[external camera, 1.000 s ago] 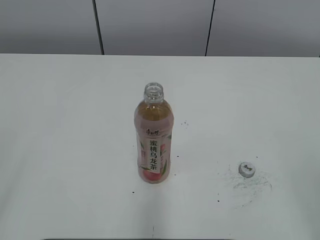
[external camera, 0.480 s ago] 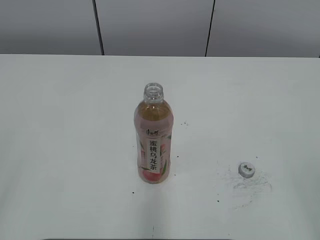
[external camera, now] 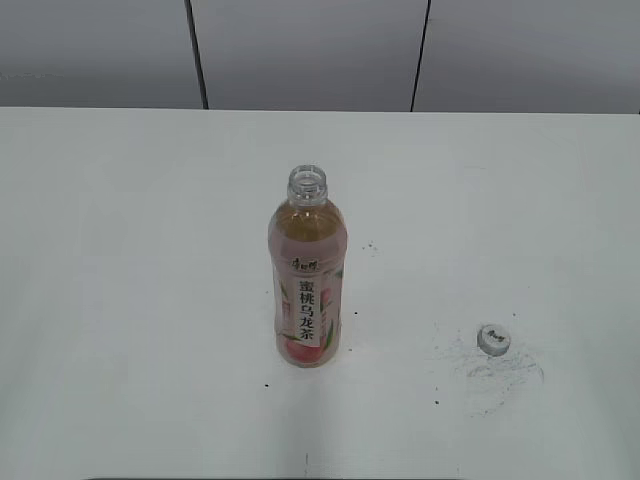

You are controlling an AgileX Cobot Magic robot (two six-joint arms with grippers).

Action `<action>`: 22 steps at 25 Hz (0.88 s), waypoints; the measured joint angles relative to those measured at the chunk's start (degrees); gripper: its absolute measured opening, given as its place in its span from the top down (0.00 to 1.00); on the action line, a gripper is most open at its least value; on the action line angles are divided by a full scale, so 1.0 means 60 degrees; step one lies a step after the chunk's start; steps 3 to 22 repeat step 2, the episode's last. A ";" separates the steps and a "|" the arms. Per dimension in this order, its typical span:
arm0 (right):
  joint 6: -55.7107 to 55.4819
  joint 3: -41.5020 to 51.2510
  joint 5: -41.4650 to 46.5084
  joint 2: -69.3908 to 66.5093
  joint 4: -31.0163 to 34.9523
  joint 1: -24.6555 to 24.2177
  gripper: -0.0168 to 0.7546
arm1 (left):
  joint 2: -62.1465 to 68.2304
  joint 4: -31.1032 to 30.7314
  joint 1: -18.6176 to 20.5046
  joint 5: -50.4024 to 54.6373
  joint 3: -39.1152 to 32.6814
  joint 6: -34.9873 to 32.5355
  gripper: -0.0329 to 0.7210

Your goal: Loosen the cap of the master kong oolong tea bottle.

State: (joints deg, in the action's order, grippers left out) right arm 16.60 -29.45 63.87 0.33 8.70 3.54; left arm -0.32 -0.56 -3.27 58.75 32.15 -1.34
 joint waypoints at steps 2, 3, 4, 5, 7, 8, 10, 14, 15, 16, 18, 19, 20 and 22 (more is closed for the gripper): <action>0.0000 0.0000 0.0000 0.0000 0.0000 0.0000 0.35 | 0.0000 0.0000 0.0000 0.0000 0.0000 0.0000 0.36; 0.0000 0.0000 0.0000 0.0000 0.0000 0.0000 0.35 | 0.0000 0.0000 0.0000 0.0000 0.0000 0.0000 0.36; 0.0000 0.0000 0.0000 0.0000 0.0000 0.0000 0.35 | 0.0000 0.0000 0.0000 0.0000 0.0000 0.0000 0.36; 0.0000 0.0000 0.0000 0.0000 0.0000 0.0000 0.35 | 0.0000 0.0000 0.0000 0.0000 0.0000 0.0000 0.36; 0.0000 0.0000 0.0000 0.0000 0.0000 0.0000 0.35 | 0.0000 0.0000 0.0000 0.0000 0.0000 0.0000 0.36; 0.0000 0.0000 0.0000 0.0000 0.0000 0.0000 0.35 | 0.0000 0.0000 0.0000 0.0000 0.0000 0.0000 0.36; 0.0000 0.0000 0.0000 0.0000 0.0000 0.0000 0.35 | 0.0000 0.0000 0.0000 0.0000 0.0000 0.0000 0.36; 0.0000 0.0000 0.0000 0.0000 0.0000 0.0000 0.35 | 0.0000 0.0000 0.0000 0.0000 0.0000 0.0000 0.36; 0.0000 0.0000 0.0000 0.0000 0.0000 0.0000 0.35 | 0.0000 0.0000 0.0000 0.0000 0.0000 0.0000 0.36; 0.0000 0.0000 0.0000 0.0000 0.0000 0.0000 0.35 | 0.0000 0.0000 0.0000 0.0000 0.0000 0.0000 0.36; 0.0000 0.0000 0.0000 0.0000 0.0000 0.0000 0.35 | 0.0000 0.0000 0.0000 0.0000 0.0000 0.0000 0.36; 0.0000 0.0000 0.0000 0.0000 0.0000 0.0000 0.35 | 0.0000 0.0000 0.0000 0.0000 0.0000 0.0000 0.36; 0.0000 0.0000 0.0000 0.0000 0.0000 0.0000 0.35 | 0.0000 0.0000 0.0000 0.0000 0.0000 0.0000 0.36; 0.0000 0.0000 0.0000 0.0000 0.0000 0.0000 0.35 | 0.0000 0.0000 0.0000 0.0000 0.0000 0.0000 0.36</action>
